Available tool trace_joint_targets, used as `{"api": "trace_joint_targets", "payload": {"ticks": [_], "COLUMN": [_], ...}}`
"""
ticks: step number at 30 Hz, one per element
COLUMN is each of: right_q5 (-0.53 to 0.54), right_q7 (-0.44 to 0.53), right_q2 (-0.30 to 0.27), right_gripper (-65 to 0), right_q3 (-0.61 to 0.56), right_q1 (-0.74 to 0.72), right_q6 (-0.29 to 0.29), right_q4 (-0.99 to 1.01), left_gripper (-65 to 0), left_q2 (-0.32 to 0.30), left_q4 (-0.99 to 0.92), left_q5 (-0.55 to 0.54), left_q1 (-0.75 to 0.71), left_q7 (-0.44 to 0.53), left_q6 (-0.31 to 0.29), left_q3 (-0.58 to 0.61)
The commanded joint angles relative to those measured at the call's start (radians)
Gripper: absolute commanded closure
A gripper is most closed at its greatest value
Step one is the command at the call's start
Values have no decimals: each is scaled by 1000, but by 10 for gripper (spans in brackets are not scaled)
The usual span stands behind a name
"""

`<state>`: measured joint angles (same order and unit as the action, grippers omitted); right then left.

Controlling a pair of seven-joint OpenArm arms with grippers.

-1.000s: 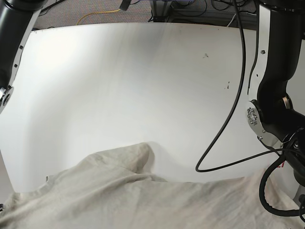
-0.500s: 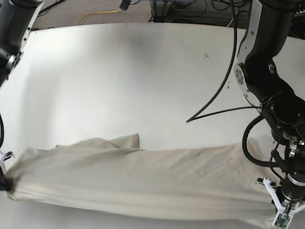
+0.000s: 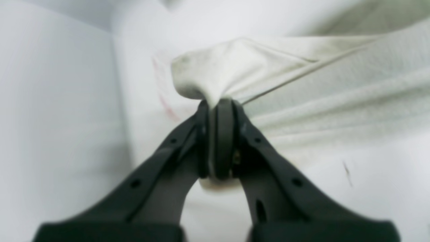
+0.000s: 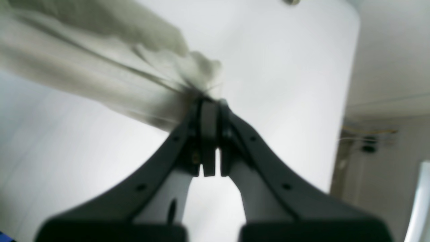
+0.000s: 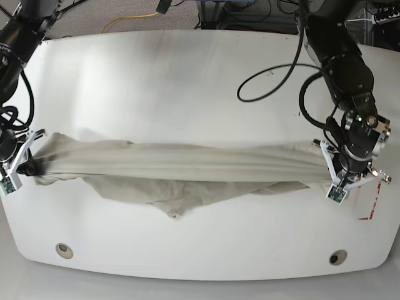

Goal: Fold the T-shirt properly
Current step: 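Lift the shirt again with both grippers and pull it taut, then lay the held edge down on the shirt and open both grippers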

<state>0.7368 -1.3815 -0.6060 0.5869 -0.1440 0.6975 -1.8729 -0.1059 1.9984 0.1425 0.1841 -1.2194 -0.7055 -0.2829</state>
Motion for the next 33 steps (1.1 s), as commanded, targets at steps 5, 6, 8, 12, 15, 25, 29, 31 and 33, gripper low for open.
{"api": "trace_joint_targets", "payload": {"ticks": [5, 6, 8, 12, 15, 25, 29, 31, 33], "right_q5": [-6, -6, -6, -4, -4, -10, -10, -12, -12], "right_q7": [18, 18, 18, 18, 20, 26, 26, 26, 26], "right_q2": [36, 48, 62, 102, 136, 191, 197, 199, 203], "right_gripper": [0, 0, 0, 0, 0, 0, 0, 0, 0], "right_q3": [89, 95, 98, 137, 149, 143, 101, 84, 68], "right_q1": [154, 180, 228, 323, 381, 390, 355, 335, 314], "right_q6": [1, 1, 1, 1, 1, 1, 1, 1, 1], "right_q4": [-64, -75, -84, -86, -86, -78, -58, -43, -15], "left_gripper": [0, 0, 0, 0, 0, 0, 0, 0, 0], "left_q2": [8, 19, 30, 31, 27, 33, 27, 25, 24], "left_q4": [19, 19, 19, 19, 9, 8, 3, -4, -24], "left_q5": [32, 32, 32, 32, 32, 32, 35, 38, 38], "left_q1": [-157, -193, -242, -334, -397, -390, -323, -300, -289], "left_q7": [3, 3, 3, 5, 6, 115, 117, 117, 117], "left_q6": [7, 7, 7, 7, 7, 7, 7, 7, 7], "left_q3": [-100, -108, -126, -172, -201, -235, -232, -230, -230]}}
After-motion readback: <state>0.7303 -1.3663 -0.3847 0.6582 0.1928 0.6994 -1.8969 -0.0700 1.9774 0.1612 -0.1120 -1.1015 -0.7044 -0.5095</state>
